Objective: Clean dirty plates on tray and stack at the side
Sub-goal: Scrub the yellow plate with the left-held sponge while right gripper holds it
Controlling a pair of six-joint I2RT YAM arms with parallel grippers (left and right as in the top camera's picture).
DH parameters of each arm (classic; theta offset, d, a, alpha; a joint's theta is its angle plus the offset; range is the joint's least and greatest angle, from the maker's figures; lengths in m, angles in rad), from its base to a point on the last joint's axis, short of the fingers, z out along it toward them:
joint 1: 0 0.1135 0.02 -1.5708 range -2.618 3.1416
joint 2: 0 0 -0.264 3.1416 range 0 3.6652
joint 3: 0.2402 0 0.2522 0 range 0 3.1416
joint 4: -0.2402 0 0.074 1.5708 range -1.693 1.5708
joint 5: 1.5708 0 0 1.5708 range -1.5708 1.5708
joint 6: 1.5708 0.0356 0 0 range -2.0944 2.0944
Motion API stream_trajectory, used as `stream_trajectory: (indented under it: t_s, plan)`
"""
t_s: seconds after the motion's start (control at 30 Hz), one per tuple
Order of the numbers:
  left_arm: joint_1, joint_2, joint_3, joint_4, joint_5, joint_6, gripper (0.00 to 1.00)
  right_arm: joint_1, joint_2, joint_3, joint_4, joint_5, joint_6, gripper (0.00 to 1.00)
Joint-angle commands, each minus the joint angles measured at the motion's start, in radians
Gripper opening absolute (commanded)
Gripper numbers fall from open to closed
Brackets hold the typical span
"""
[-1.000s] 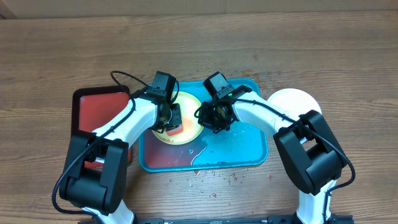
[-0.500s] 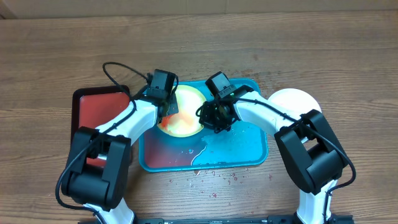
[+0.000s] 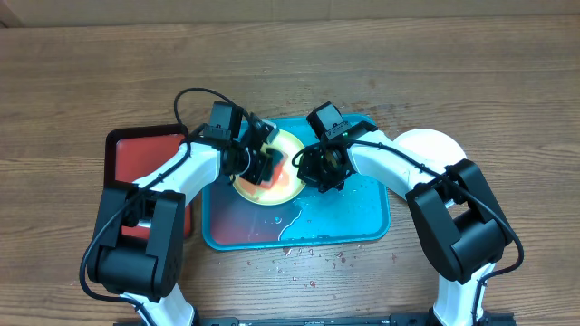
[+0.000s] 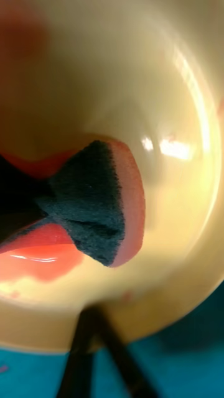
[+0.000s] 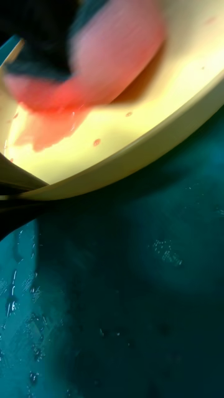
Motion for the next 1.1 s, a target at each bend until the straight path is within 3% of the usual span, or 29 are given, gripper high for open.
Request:
stream_trajectory:
  t_s: [0.0, 0.17, 0.53, 0.63, 0.8, 0.93, 1.07]
  plan:
    - [-0.018, 0.039, -0.026, -0.064, 0.164, 0.155, 0.04, 0.017, 0.045, -0.047, -0.01, 0.019, -0.061, 0.04]
    - [-0.018, 0.039, -0.026, -0.023, 0.151, 0.14, 0.04, 0.017, 0.045, -0.047, -0.013, 0.016, -0.061, 0.04]
    - [-0.017, 0.039, -0.026, 0.319, -0.249, -0.261, 0.04, 0.017, 0.045, -0.047, -0.016, 0.017, -0.062, 0.04]
    - [-0.017, 0.039, -0.026, 0.299, -0.446, -0.398, 0.04, 0.017, 0.045, -0.047, -0.016, 0.018, -0.062, 0.04]
    - [-0.016, 0.039, -0.026, 0.071, -0.783, -0.671, 0.04, 0.017, 0.045, -0.047, -0.015, 0.021, -0.062, 0.04]
    - [-0.016, 0.039, -0.026, -0.069, -0.776, -0.663, 0.04, 0.017, 0.045, -0.047, -0.011, 0.021, -0.062, 0.04]
    - [-0.016, 0.039, -0.026, -0.17, -0.535, -0.412, 0.04, 0.017, 0.045, -0.047, -0.011, 0.021, -0.062, 0.04]
